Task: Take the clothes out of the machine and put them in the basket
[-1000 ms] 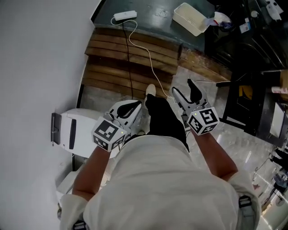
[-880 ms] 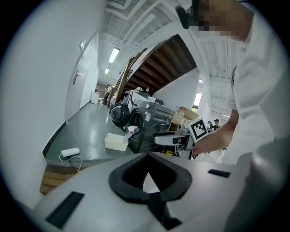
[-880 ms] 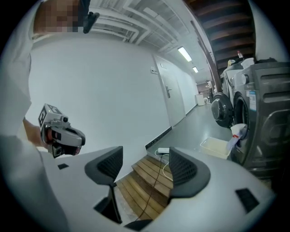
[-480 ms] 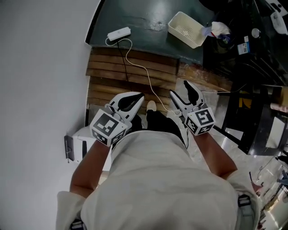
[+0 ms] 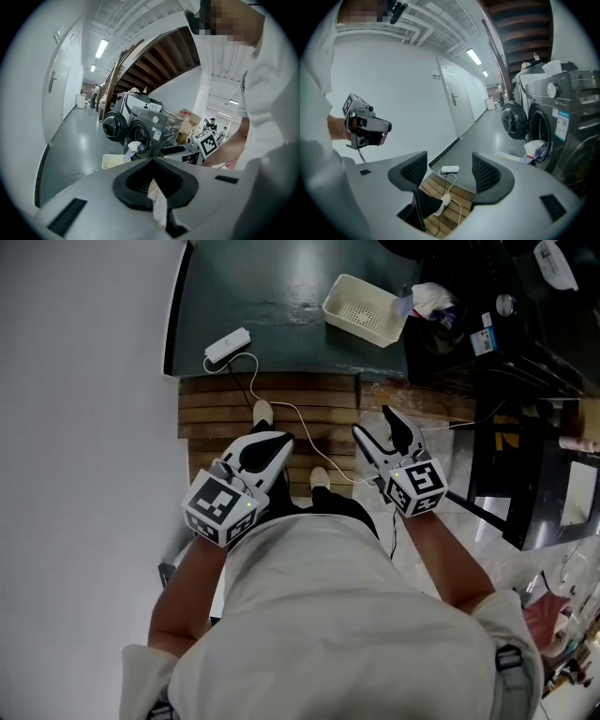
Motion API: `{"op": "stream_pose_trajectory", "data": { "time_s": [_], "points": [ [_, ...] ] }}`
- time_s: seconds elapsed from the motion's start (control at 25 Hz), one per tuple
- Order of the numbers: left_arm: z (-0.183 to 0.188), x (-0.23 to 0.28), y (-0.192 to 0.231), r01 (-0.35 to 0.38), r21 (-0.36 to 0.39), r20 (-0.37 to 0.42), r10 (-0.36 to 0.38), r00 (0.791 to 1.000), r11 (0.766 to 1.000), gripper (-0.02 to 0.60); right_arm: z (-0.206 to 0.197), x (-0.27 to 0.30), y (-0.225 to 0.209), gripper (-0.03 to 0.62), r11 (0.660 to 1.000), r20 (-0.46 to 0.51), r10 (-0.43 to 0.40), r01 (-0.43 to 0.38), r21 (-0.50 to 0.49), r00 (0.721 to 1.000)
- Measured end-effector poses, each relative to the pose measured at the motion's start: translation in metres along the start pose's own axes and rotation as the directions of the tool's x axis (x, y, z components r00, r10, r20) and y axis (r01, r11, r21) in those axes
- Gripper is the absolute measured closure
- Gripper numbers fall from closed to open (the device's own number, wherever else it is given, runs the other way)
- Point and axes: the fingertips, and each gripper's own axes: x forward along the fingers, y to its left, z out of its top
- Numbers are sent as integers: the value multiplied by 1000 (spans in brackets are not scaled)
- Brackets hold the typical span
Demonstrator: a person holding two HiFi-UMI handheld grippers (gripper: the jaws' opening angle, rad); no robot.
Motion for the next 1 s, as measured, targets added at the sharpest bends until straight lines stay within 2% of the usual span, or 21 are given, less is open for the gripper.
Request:
{"op": "stream_pose_trajectory", "data": {
  "time_s": [0.2,0.44,0.68,0.88,1.0],
  "points": [
    [23,33,39,104,15,-32,-104,994,994,584,11,27,-30,292,995,-26,-86,87,39,996],
    [55,72,100,270,76,-73,-264,962,960,584,36,80,-63,292,974,-54,-215,218,64,975],
    [94,89,175,439,97,-130,-426,895,893,584,73,146,-90,292,925,-92,-346,356,132,934],
    [138,80,221,554,151,-217,-519,827,819,584,114,179,-100,292,882,-130,-432,448,147,893],
    [160,83,240,580,159,-226,-542,809,799,584,133,188,-110,292,859,-130,-473,489,155,872]
  ]
}}
